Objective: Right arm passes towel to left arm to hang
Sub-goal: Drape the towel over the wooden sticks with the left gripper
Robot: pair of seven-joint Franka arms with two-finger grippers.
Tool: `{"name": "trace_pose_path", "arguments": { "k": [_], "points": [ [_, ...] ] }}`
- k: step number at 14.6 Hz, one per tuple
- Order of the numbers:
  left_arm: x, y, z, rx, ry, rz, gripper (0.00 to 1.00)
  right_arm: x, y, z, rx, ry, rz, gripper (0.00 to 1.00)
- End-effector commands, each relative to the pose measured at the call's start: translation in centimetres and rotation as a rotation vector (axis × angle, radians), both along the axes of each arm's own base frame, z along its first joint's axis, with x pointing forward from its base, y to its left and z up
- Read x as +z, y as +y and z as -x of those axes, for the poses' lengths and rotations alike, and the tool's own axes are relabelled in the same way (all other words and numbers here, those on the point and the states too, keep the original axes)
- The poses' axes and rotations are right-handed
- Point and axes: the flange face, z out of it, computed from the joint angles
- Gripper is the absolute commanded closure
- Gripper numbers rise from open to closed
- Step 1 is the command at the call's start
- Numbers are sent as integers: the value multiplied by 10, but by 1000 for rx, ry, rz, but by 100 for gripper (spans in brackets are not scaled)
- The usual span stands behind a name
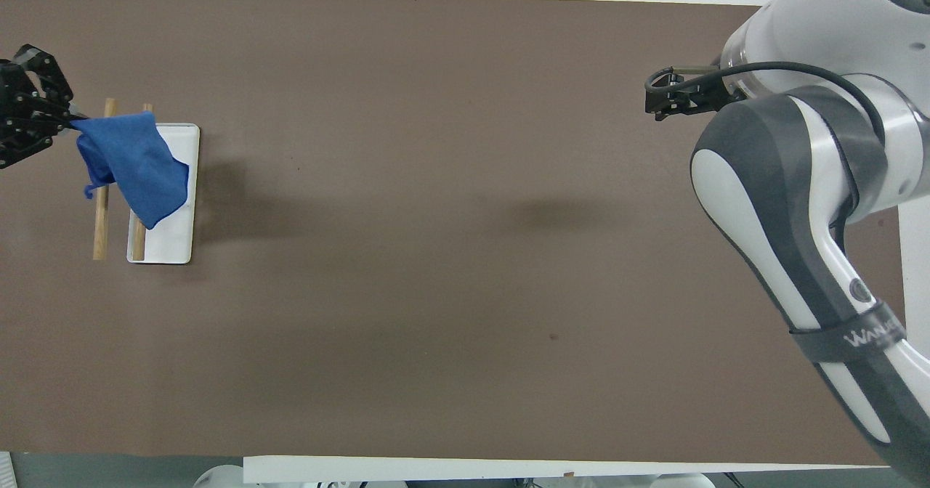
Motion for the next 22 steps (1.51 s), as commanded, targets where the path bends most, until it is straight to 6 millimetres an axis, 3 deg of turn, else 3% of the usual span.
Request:
{"name": "trace_pose_path", "arguments": {
  "k": [1, 2, 6, 7, 9, 10, 11, 13, 15, 17, 22],
  "points": [
    [-15, 66, 22, -47, 2, -29, 99, 50, -19, 24, -18, 16, 41, 0],
    [-21, 85, 26, -65, -36, -42, 98, 63, -24, 34, -33, 30, 51, 0],
    [-51, 105, 33, -91, -126, -79, 98, 113, -32, 58, 33, 43, 76, 0],
    [-57, 107, 33, -103, -121, -80, 98, 127, -43, 65, 70, 71, 74, 0],
    [-71, 121, 34, -99, -132, -90, 98, 143, -90, 76, 87, 102, 79, 0],
    [-79, 122, 35, -95, -139, -93, 98, 138, -101, 82, 91, 121, 76, 0],
    [-87, 123, 36, -91, -143, -96, 96, 120, -108, 89, 86, 150, 49, 0],
    [-101, 137, 40, -68, -123, -93, 95, 127, -133, 104, 36, 154, 0, 0],
    [-111, 142, 36, -59, -122, -93, 96, 127, -136, 100, 34, 129, -7, 0],
    [-111, 159, 38, -29, -138, -102, 96, 124, -133, 97, 44, 130, -3, 0],
    [-113, 178, 38, -44, -163, -124, 97, 115, -139, 89, 81, 149, 6, 0]
  ]
}}
